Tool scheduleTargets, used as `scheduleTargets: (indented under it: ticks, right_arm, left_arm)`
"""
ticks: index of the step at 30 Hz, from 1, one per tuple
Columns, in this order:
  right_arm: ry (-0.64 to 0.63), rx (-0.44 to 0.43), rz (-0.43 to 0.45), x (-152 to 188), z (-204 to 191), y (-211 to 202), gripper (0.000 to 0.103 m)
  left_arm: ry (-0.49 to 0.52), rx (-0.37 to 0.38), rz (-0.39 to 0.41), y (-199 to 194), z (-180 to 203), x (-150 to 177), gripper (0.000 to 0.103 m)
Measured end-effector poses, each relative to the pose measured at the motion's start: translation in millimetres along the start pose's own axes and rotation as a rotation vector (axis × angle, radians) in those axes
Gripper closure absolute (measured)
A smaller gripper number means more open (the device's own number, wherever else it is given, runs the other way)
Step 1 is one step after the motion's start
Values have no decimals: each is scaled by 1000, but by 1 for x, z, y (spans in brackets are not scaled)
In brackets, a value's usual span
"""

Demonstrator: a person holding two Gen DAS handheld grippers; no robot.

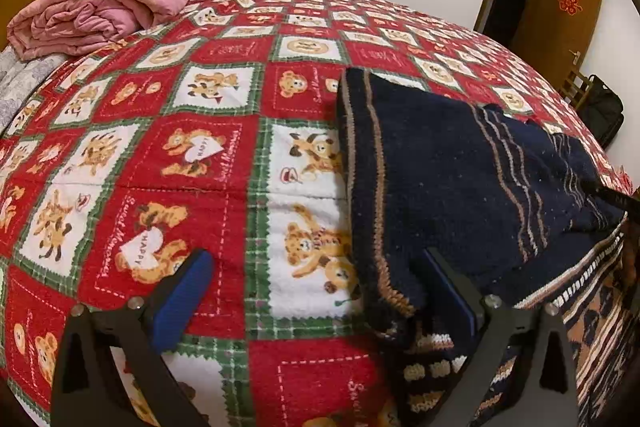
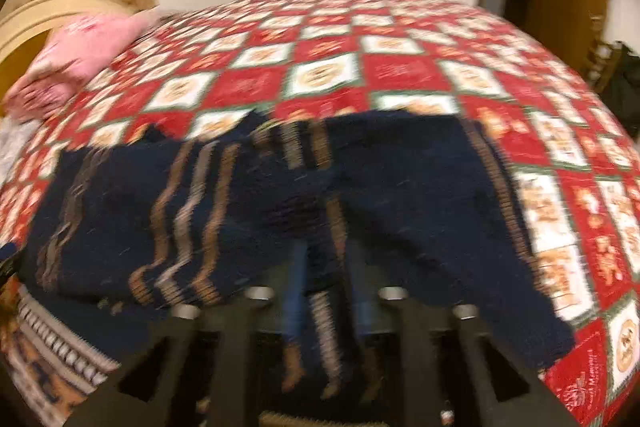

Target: Fold small clothes

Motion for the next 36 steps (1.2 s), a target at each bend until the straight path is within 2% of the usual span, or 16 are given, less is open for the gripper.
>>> scheduleTargets:
  ticks: [2, 4, 5, 8, 9, 10, 12, 15, 19, 24, 26, 29, 31, 36]
  right_arm:
    - [60, 2, 54, -3, 5, -15, 55]
    - [18, -42, 100, -2, -9, -27, 55]
    - [-38, -99, 111, 1, -24, -32, 55]
    - [-130, -211, 57, 13, -50, -25, 55]
    - [-140, -206, 2, 19, -52, -14, 55]
    - [-133, -163, -47, 24, -49, -2, 55]
    - [-104, -174, -43, 28, -43, 0, 55]
    - [-143, -139, -87, 33, -43, -6, 54]
    - [-157, -131, -91, 44, -35, -22, 54]
    - [-157, -123, -91, 64, -26, -46, 54]
    - [-159, -100, -117, 76, -17, -49, 54]
    - [-183, -81, -96, 90, -8, -59, 54]
    - [-182, -74, -94, 100, -3, -68, 54]
    - [-188, -51, -100, 129, 5, -100, 54]
  left_arm:
    - [0, -2, 1, 0, 0, 0, 0]
    - [0, -1, 0, 0, 0, 0, 0]
    - [0, -1, 0, 0, 0, 0, 0]
    - [-4, 2, -2, 0, -1, 0, 0]
    - [-1, -2, -2, 0, -1, 0, 0]
    - [2, -8, -1, 0, -1, 0, 0]
    - [4, -19, -2, 0, -1, 0, 0]
    - [1, -52, -6, -4, -1, 2, 0]
    - [-8, -110, 30, -24, 2, 10, 0]
    - [12, -90, 42, -51, 19, 35, 0]
    - [30, -82, 29, -57, 26, 45, 0]
    - [55, -72, 26, -67, 36, 58, 0]
    - [63, -91, -21, -66, 41, 71, 0]
    - [25, -71, -57, -82, 42, 99, 0]
Point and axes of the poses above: each gripper's, at about its wrist camera, not at the fingertips, and y roughly the way its jaws point, z to its right, x to its underside, the point moved 5 cm from there along y, roughly the way its jaws point, and after that the axes turned 6 degrees about -x, right-handed, at the moved point
